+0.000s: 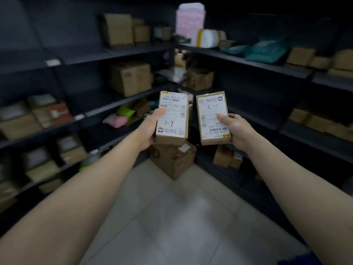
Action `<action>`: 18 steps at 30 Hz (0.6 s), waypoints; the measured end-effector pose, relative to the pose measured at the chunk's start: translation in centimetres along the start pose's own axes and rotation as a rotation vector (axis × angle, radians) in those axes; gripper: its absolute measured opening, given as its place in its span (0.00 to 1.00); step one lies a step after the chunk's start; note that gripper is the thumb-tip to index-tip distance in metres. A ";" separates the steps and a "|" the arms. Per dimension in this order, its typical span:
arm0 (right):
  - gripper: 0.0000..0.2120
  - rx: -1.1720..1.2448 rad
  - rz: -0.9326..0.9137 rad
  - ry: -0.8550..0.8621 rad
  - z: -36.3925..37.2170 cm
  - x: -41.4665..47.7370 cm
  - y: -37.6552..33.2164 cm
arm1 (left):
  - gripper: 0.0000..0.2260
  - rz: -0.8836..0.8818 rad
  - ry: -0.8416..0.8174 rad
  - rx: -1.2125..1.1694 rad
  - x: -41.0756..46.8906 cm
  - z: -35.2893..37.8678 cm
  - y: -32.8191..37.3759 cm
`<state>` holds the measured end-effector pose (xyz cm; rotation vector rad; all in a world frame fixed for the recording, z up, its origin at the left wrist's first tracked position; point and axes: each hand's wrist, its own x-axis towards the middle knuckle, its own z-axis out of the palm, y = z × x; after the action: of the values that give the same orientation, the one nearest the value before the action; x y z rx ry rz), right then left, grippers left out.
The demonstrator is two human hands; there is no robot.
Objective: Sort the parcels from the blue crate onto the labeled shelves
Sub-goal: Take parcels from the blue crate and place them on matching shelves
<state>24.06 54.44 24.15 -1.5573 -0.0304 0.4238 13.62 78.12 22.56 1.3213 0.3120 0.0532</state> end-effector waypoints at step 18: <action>0.20 -0.189 0.101 -0.700 45.2 11.5 3.1 | 0.16 0.031 0.783 -0.032 -9.3 -35.8 1.2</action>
<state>21.19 100.88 19.59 -1.5284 -0.5461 1.0535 -4.26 110.16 17.91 1.2270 0.9471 0.6074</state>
